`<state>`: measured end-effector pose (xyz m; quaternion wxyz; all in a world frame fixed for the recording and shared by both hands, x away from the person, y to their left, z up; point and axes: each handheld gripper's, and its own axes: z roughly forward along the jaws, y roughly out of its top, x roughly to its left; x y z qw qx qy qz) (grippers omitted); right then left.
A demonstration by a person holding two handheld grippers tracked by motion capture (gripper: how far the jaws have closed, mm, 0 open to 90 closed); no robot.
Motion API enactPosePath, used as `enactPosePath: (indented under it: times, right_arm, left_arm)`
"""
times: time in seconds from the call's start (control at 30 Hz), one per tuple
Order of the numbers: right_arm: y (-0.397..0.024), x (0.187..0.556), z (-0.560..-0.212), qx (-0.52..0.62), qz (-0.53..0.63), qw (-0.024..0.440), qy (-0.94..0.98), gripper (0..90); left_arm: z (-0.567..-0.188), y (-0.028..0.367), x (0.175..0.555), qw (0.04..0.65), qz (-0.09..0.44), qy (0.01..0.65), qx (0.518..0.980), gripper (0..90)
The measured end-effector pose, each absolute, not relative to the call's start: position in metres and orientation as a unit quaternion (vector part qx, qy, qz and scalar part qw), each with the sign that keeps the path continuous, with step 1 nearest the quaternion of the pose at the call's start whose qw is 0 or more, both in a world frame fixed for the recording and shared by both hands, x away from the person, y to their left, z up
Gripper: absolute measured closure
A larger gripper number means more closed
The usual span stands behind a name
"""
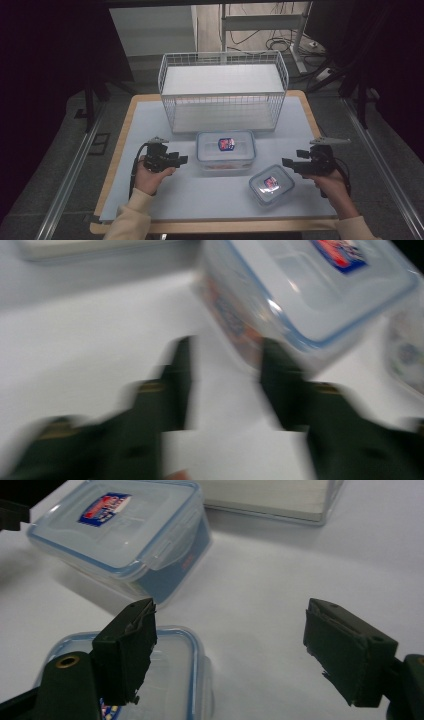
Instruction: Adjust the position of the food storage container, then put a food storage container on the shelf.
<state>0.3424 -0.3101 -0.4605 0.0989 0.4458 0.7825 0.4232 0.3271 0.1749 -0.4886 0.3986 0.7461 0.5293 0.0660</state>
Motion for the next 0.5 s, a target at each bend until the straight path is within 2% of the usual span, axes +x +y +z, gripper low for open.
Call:
enactPosePath:
  times: [0.07, 0.13, 0.5]
  right_arm:
    - [-0.308, 0.342, -0.46, 0.443, 0.423, 0.1, 0.784, 20.8]
    - [-0.306, 0.342, -0.46, 0.442, 0.42, 0.103, 0.786, 20.6]
    - [-0.288, 0.348, -0.459, 0.427, 0.416, 0.09, 0.798, 19.7]
  left_arm:
    - [-0.485, 0.175, 0.326, 0.403, 0.068, 0.531, 0.742, 32.1]
    - [-0.483, 0.176, 0.325, 0.41, 0.067, 0.531, 0.738, 26.1]
    - [-0.47, 0.17, 0.337, 0.436, 0.053, 0.513, 0.737, 19.9]
